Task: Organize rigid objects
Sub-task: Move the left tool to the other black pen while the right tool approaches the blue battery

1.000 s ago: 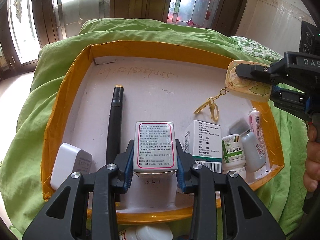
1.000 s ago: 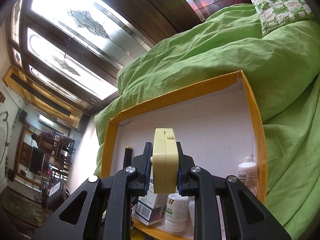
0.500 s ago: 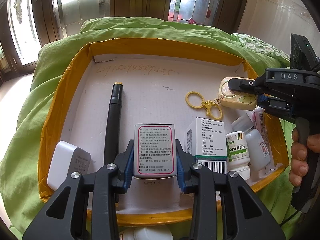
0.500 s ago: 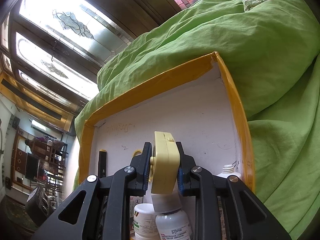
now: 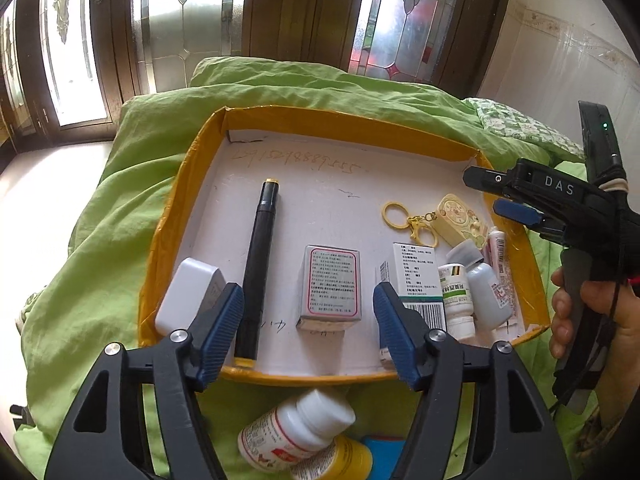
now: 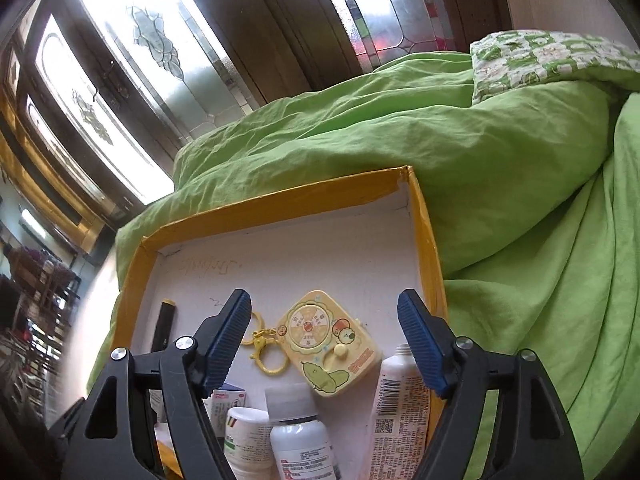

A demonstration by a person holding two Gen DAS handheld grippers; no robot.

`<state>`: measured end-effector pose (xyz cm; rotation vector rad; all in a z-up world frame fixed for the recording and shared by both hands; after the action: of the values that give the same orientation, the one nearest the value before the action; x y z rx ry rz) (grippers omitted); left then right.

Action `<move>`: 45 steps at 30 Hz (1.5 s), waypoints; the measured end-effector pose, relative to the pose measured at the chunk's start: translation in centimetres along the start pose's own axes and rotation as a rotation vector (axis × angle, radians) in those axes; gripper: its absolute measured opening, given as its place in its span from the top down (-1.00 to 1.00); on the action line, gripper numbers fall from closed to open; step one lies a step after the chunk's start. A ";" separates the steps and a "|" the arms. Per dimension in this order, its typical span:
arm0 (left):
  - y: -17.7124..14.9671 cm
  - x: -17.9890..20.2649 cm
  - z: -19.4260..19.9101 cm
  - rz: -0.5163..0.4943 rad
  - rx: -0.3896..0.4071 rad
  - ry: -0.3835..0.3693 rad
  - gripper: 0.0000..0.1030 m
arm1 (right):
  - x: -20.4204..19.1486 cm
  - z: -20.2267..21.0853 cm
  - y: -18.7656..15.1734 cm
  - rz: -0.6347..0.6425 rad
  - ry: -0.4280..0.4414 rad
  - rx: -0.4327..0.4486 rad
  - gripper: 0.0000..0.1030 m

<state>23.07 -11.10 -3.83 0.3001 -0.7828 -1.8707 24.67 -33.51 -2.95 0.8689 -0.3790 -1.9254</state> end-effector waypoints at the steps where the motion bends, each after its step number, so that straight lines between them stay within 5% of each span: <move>1: -0.4 -0.3 0.7 0.007 0.007 -0.003 -0.30 | 0.0 0.4 0.0 -0.013 0.009 0.003 -0.38; 17: -9.9 -10.5 8.9 0.220 0.023 0.104 -0.43 | -3.0 6.1 -4.2 -0.082 0.130 -0.010 -0.41; 29: -12.8 -10.1 7.5 0.197 -0.013 0.131 -0.43 | -4.8 6.0 -11.2 0.004 0.146 -0.137 -0.41; 45: -12.8 -9.8 7.6 0.181 0.005 0.138 -0.43 | -6.5 4.1 -15.2 0.048 0.133 -0.243 -0.41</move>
<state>13.92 3.68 -7.65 0.3462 -0.6968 -1.6605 13.88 -20.77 -6.31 0.8137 -0.0826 -1.8132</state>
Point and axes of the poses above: each gripper's, at about its wrist camera, not at the fingertips, and z roughly against the way its jaws point, x to its right, y to its top, the point moved 8 cm from there along -z, roughly the way its jaws point
